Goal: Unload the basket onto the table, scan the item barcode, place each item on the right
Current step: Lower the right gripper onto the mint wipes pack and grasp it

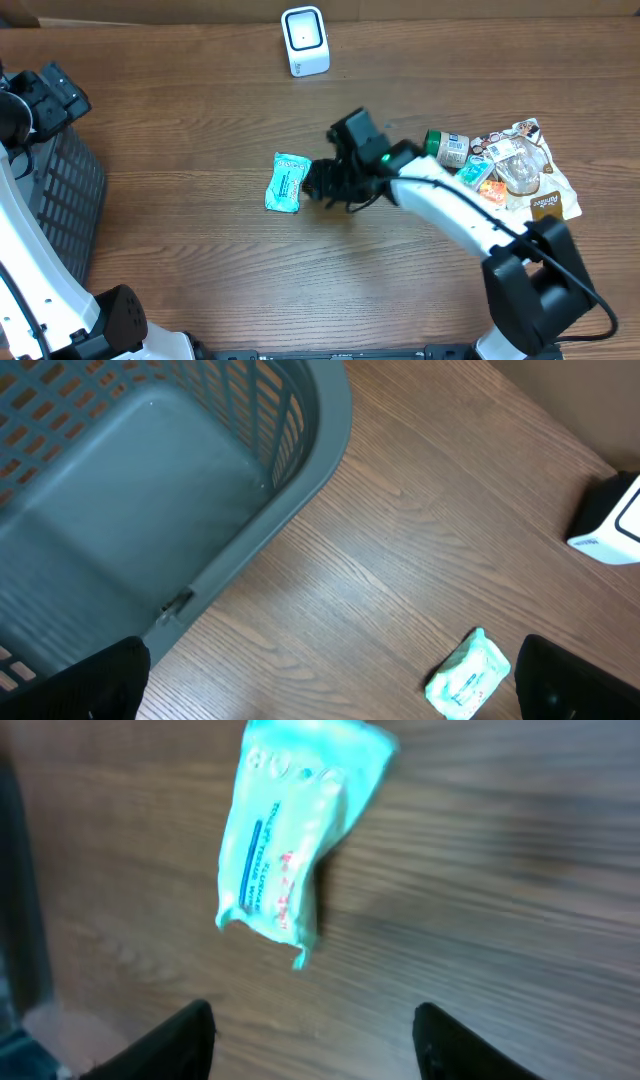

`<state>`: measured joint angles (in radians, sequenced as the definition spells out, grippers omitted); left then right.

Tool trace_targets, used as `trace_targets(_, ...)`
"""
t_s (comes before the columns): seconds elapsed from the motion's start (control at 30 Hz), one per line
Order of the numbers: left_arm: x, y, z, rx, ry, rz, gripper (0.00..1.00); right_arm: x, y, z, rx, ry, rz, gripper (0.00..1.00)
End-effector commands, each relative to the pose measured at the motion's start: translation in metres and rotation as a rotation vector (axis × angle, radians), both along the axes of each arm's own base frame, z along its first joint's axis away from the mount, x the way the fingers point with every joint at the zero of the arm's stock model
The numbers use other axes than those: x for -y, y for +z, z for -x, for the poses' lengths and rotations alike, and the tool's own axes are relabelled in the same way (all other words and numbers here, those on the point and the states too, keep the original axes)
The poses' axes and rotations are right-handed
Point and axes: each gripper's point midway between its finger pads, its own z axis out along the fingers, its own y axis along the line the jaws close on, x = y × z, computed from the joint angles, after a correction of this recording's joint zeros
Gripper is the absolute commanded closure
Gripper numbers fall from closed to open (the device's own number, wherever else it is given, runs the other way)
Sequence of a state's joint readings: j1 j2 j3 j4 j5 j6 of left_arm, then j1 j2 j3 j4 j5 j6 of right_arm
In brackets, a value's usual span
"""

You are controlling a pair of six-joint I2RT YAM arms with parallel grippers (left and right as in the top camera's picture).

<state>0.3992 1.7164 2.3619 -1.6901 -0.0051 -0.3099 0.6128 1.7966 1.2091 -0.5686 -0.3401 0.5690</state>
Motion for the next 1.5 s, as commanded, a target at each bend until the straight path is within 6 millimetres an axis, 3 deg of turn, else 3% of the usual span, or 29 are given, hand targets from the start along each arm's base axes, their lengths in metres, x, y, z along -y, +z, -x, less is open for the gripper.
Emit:
trace_targets(0.0,0.001,0.008,0.003,0.02,-0.014,-0.023,0.0,-0.018,-0.014,0.019,-0.029,-0.02,-0.031,0.41)
trace_targets(0.13,0.001,0.008,0.003,0.02,-0.014,-0.023,0.0,-0.03,-0.023,0.017,0.043,-0.067,-0.04,0.47)
trace_targets(0.23,0.001,0.008,0.003,0.019,-0.014,-0.023,0.01,-0.029,-0.035,0.015,0.047,-0.131,-0.029,0.48)
trace_targets(0.4,0.001,0.008,0.003,0.02,-0.014,-0.023,0.0,-0.035,-0.058,0.009,0.051,-0.135,-0.026,0.48)
trace_targets(0.57,0.001,0.008,0.003,0.02,-0.014,-0.023,0.0,-0.045,-0.067,0.004,0.057,-0.121,-0.064,0.53)
trace_targets(0.67,0.001,0.008,0.003,0.02,-0.014,-0.023,0.0,-0.046,-0.065,0.001,0.069,-0.123,-0.075,0.62)
trace_targets(0.7,0.001,0.008,0.003,0.02,-0.014,-0.023,0.0,-0.046,-0.064,0.0,0.072,-0.125,-0.074,0.71)
trace_targets(0.87,0.001,0.008,0.003,0.02,-0.014,-0.023,0.0,-0.045,-0.065,0.001,0.068,-0.125,-0.071,0.95)
trace_targets(1.47,0.001,0.008,0.003,0.02,-0.014,-0.023,0.0,-0.046,-0.065,0.001,0.073,-0.114,-0.071,0.96)
